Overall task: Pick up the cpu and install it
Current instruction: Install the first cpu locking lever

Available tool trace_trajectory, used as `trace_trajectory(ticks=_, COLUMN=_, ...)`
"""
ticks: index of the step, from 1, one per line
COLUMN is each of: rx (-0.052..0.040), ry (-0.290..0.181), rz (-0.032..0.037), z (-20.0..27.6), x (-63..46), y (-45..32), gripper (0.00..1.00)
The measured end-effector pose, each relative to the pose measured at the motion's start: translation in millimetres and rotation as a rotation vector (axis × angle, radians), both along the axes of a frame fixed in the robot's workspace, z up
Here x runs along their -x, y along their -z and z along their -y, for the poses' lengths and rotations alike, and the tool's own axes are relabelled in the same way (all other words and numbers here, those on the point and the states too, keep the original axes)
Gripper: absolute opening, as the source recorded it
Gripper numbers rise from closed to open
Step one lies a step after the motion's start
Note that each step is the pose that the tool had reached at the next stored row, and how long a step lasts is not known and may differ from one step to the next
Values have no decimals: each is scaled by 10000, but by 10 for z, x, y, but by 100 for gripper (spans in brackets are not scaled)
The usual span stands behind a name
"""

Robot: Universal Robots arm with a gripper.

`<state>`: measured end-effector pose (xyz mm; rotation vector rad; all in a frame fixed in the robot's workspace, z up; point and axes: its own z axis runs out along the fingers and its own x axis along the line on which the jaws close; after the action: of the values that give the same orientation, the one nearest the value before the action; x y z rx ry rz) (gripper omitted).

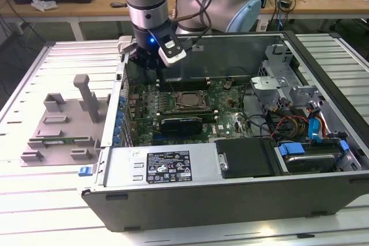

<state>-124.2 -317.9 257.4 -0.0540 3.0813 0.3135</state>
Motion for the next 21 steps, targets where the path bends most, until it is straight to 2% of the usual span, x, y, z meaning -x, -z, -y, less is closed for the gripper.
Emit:
trace_trajectory(ticks=3, rx=-9, ry=1, rz=1, z=0, x=-46, y=14, gripper=11)
trace_trajectory(ticks=6, rx=-8, ry=5, rz=0, z=0, x=-143, y=29, gripper=11)
trace_trajectory(ticks=9, rx=-9, ry=26, rz=1, z=0, x=-255, y=48, gripper=11)
trace_trajectory(ticks=14, rx=-8, ry=86, rz=-1, z=2, x=-515, y=96, gripper=11)
trace_trajectory(ticks=18, rx=-9, ry=88, rz=0, z=1, x=-517, y=116, gripper=11)
trace_trajectory(ticks=21, rx=-2, ry=90, rz=-1, z=1, x=-543, y=198, gripper=11)
